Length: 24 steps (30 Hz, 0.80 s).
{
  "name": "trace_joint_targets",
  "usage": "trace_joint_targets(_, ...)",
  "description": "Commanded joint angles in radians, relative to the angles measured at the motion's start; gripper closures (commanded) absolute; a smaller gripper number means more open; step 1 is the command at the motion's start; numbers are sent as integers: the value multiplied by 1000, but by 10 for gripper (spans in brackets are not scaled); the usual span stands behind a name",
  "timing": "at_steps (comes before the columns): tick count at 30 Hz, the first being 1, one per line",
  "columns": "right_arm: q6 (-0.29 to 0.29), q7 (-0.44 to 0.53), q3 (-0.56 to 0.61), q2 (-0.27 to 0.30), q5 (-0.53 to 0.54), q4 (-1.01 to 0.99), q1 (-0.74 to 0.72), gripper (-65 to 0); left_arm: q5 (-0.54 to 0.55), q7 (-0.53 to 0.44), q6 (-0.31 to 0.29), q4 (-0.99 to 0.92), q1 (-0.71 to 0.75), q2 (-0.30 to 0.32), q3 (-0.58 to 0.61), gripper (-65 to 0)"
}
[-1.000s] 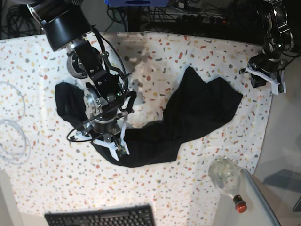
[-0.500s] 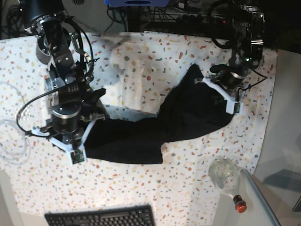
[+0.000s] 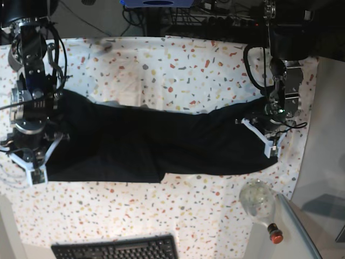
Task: Layout the t-shirt on the table in an organized manner, then fold the t-shirt properly
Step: 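Pull the shirt taut between both grippers, stretching it out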
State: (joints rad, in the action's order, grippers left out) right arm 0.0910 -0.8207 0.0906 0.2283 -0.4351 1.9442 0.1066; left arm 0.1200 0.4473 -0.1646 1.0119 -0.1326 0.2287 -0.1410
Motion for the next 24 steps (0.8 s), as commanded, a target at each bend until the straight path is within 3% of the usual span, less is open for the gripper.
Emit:
trace_joint_targets(1,-32,19,-4,-7,-9,28,20,0,-7,-11,3,34,-32,8,-9,0)
trace_joint_targets(6,-164,76,-73,-88,-11,39,173,0,-6,-9,3,152,1,10,-9,0)
trace_joint_targets(10,-224,130,-145,-117,-11,30,244,0,-1,-9,3,221,69,31,-9,0)
trace_joint_targets(18,-233,137,-151,-112,-9,-2,184,0,0,-9,3,232,126,61,-10,0)
trace_joint_targets(24,-238,133,-154,-105,-17,-9,20,0,2,-9,1,241,127,57,-10,0)
